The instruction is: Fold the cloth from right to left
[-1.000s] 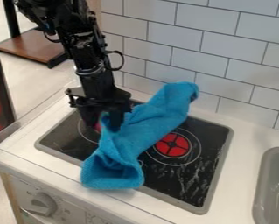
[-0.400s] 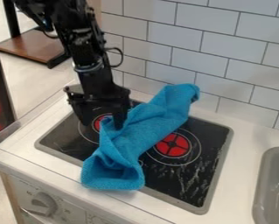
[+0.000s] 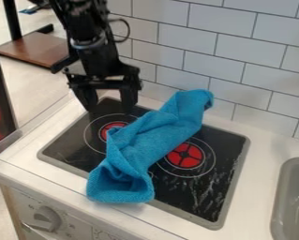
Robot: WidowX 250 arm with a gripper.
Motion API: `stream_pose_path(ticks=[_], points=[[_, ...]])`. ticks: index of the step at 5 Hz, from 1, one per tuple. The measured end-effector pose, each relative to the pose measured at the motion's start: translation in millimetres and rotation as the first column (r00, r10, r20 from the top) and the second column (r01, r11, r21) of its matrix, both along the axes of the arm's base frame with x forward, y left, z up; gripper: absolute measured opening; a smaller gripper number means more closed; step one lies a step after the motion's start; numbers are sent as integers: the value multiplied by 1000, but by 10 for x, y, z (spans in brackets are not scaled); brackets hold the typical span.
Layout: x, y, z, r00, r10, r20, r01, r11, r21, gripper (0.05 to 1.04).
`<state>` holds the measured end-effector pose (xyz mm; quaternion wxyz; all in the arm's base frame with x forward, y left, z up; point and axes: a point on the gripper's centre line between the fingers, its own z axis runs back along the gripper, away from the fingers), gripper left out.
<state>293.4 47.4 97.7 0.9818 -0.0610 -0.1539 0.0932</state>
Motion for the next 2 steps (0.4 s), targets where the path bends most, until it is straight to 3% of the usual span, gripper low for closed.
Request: stream_pose_path(ticks=[1, 2], points=[[24, -44, 122, 999, -18, 34, 18, 1000, -3, 999], [28, -47, 126, 999, -21, 35, 21, 1000, -2, 999]])
